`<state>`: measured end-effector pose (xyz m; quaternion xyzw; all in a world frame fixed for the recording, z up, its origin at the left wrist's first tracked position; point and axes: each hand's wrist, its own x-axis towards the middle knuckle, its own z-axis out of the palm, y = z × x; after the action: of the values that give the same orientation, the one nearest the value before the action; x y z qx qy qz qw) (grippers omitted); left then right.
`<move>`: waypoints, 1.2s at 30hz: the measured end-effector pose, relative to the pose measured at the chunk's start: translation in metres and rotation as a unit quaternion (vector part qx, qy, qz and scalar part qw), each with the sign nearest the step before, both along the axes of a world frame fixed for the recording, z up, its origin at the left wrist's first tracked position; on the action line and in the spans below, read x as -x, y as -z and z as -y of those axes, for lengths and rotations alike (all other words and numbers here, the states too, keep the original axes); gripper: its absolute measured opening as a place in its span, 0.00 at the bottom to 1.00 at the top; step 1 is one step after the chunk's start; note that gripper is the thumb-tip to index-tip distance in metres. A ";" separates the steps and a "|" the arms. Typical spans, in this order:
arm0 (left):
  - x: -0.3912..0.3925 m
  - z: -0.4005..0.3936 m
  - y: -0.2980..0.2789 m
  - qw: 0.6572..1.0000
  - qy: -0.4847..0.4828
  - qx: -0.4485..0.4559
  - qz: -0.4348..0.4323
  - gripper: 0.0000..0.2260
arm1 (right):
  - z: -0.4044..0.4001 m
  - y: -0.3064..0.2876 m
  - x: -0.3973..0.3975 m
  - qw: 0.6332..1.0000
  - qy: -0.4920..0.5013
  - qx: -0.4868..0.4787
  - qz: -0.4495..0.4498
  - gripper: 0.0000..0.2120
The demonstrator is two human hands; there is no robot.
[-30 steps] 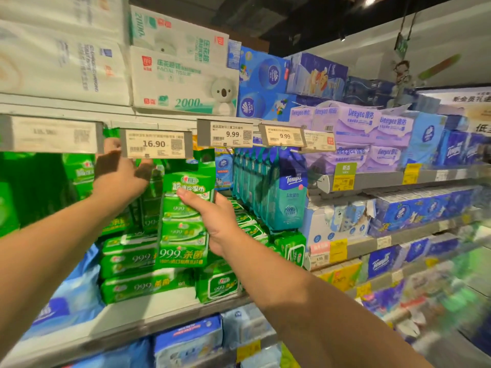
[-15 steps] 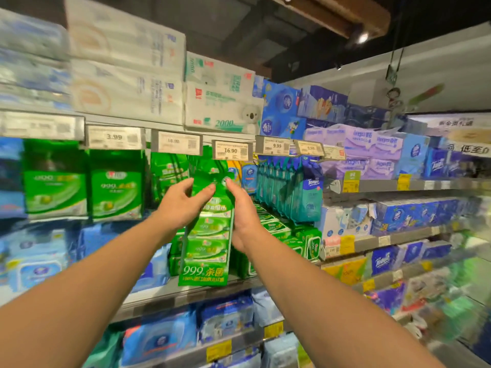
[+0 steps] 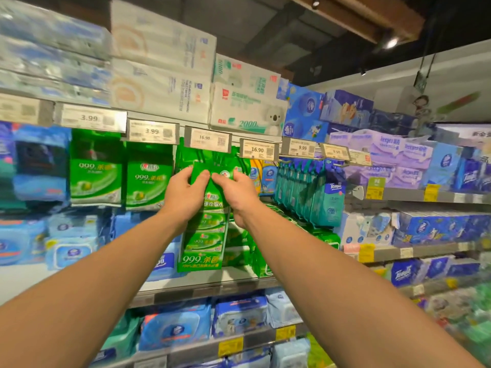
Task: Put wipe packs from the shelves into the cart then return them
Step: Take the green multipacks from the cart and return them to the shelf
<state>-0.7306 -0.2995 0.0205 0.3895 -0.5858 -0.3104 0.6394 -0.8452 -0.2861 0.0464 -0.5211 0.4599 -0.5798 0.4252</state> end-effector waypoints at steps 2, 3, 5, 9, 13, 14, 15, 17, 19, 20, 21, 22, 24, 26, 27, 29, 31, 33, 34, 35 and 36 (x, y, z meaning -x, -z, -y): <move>0.002 0.009 -0.002 1.000 -0.011 0.010 -0.013 0.17 | 0.011 -0.002 -0.007 1.000 0.020 0.024 0.001 0.26; 0.003 0.013 -0.004 1.000 -0.017 0.013 -0.020 0.19 | 0.028 0.001 -0.009 0.999 0.032 0.037 0.004 0.37; 0.005 0.019 -0.012 0.999 -0.036 0.015 -0.030 0.23 | 0.067 0.008 -0.007 0.997 0.037 0.060 0.020 0.46; 0.007 0.033 -0.025 0.997 -0.074 0.027 -0.026 0.10 | 0.060 -0.010 -0.016 0.996 0.041 0.076 0.030 0.31; 0.007 0.049 -0.029 0.995 -0.092 0.020 -0.030 0.12 | 0.078 -0.015 -0.020 0.995 0.044 0.086 0.021 0.12; 0.007 0.053 -0.030 0.995 -0.091 0.011 -0.031 0.12 | 0.081 -0.017 -0.021 0.995 0.047 0.083 0.021 0.13; 0.006 0.057 -0.031 0.995 -0.088 0.003 -0.034 0.12 | 0.086 -0.019 -0.022 0.996 0.047 0.079 0.019 0.12; 0.006 0.060 -0.033 0.994 -0.096 0.001 -0.045 0.14 | 0.092 -0.022 -0.022 0.995 0.044 0.082 0.021 0.12; 0.008 0.059 -0.034 0.992 -0.109 0.018 -0.063 0.15 | 0.094 -0.023 -0.020 0.994 0.032 0.103 0.030 0.12; 0.009 0.058 -0.033 0.991 -0.110 0.035 -0.073 0.15 | 0.094 -0.021 -0.018 0.992 0.023 0.122 0.034 0.13; 0.009 0.056 -0.030 0.989 -0.107 0.057 -0.081 0.14 | 0.092 -0.018 -0.016 0.989 0.011 0.140 0.038 0.13; 0.010 0.054 -0.028 0.988 -0.108 0.074 -0.083 0.13 | 0.092 -0.016 -0.014 0.987 -0.001 0.158 0.042 0.12; 0.010 0.055 -0.025 0.987 -0.110 0.086 -0.086 0.12 | 0.093 -0.012 -0.013 0.983 -0.009 0.180 0.039 0.11; 0.008 0.060 -0.027 0.986 -0.113 0.077 -0.100 0.12 | 0.096 -0.015 -0.016 0.981 0.005 0.192 0.030 0.12; 0.008 0.063 -0.029 0.985 -0.114 0.072 -0.105 0.13 | 0.098 -0.016 -0.017 0.980 0.011 0.196 0.025 0.12; 0.007 0.066 -0.034 0.986 -0.117 0.058 -0.105 0.15 | 0.104 -0.020 -0.019 0.982 0.014 0.185 0.027 0.11; 0.007 0.071 -0.037 0.987 -0.112 0.038 -0.111 0.17 | 0.110 -0.022 -0.017 0.986 -0.001 0.163 0.045 0.11; 0.008 0.076 -0.036 0.987 -0.108 0.025 -0.116 0.17 | 0.116 -0.021 -0.016 0.988 -0.012 0.142 0.063 0.10; 0.008 0.079 -0.036 0.987 -0.112 0.019 -0.116 0.18 | 0.119 -0.020 -0.017 0.988 -0.019 0.143 0.064 0.10; 0.008 0.084 -0.034 0.987 -0.115 0.016 -0.114 0.18 | 0.123 -0.019 -0.018 0.988 -0.020 0.141 0.064 0.10; 0.007 0.088 -0.033 0.986 -0.119 0.005 -0.115 0.19 | 0.126 -0.018 -0.021 0.988 -0.018 0.139 0.065 0.09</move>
<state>-0.7377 -0.3875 0.0537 0.4149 -0.4595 -0.2716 0.7368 -0.8240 -0.4122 0.0642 -0.5447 0.3365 -0.6631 0.3878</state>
